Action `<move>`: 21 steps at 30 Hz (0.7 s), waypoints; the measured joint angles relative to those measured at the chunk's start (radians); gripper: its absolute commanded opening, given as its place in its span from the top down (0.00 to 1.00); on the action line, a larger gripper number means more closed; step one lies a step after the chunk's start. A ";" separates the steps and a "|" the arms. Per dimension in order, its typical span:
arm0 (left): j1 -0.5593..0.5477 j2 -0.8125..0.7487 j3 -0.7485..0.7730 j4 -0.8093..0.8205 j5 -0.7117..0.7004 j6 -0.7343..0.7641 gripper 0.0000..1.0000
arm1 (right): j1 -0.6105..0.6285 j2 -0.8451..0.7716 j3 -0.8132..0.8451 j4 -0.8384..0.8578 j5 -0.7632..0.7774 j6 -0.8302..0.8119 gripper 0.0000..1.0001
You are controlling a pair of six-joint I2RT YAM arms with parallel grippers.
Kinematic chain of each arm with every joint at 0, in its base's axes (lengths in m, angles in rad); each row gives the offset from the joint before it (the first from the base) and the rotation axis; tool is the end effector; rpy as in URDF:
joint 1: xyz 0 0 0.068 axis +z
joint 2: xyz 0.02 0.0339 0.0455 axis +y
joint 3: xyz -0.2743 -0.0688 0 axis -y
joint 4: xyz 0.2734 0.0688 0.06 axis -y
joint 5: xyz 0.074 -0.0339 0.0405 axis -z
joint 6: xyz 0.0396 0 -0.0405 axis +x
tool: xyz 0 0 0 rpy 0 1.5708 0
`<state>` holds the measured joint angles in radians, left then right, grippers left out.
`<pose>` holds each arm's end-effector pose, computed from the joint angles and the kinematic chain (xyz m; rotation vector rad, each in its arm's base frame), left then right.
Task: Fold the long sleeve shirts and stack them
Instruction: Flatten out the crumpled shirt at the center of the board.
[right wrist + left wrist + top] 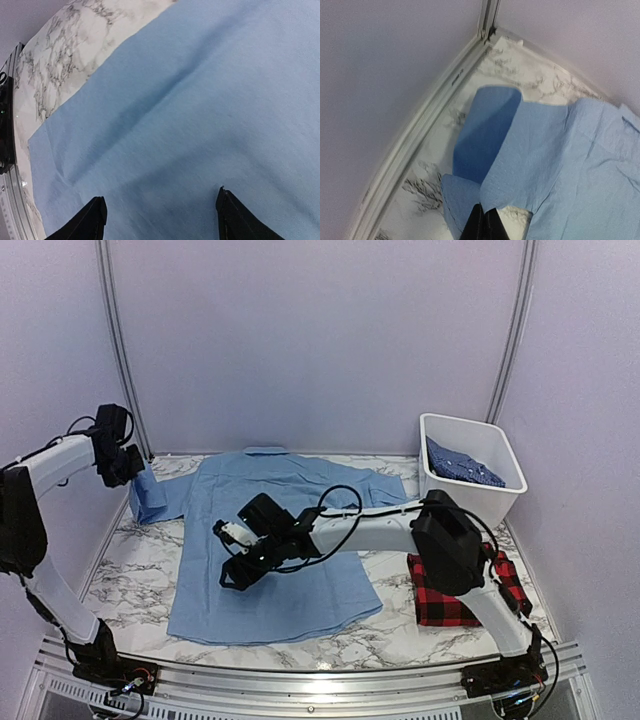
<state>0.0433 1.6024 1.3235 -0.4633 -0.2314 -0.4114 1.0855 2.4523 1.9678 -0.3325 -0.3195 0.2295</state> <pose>0.3902 0.0260 0.2940 -0.6294 2.2018 0.0772 0.2586 0.5170 0.1323 -1.2158 2.2701 0.9494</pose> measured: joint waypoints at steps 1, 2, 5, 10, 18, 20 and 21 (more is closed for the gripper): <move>-0.002 0.000 -0.043 0.010 0.018 -0.015 0.93 | -0.018 -0.035 -0.047 0.004 0.013 0.005 0.29; -0.002 0.000 -0.084 0.019 0.034 -0.029 0.91 | -0.037 -0.069 -0.092 0.009 0.027 0.007 0.30; -0.002 0.002 -0.174 0.032 0.069 -0.063 0.73 | -0.103 -0.167 -0.210 0.027 0.083 0.014 0.31; -0.023 0.013 -0.206 0.053 0.104 -0.082 0.26 | -0.228 -0.303 -0.357 0.050 0.190 0.037 0.31; -0.208 0.004 -0.179 0.071 0.056 -0.073 0.01 | -0.357 -0.415 -0.500 0.067 0.308 0.048 0.33; -0.249 0.001 -0.179 0.071 0.042 -0.080 0.01 | -0.364 -0.428 -0.520 0.066 0.333 0.047 0.33; -0.270 0.001 -0.179 0.071 0.036 -0.083 0.01 | -0.364 -0.433 -0.529 0.067 0.344 0.046 0.33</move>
<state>-0.2268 1.6035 1.1446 -0.3927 -0.1955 -0.4946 0.7212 2.0190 1.4384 -0.2653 0.0246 0.2752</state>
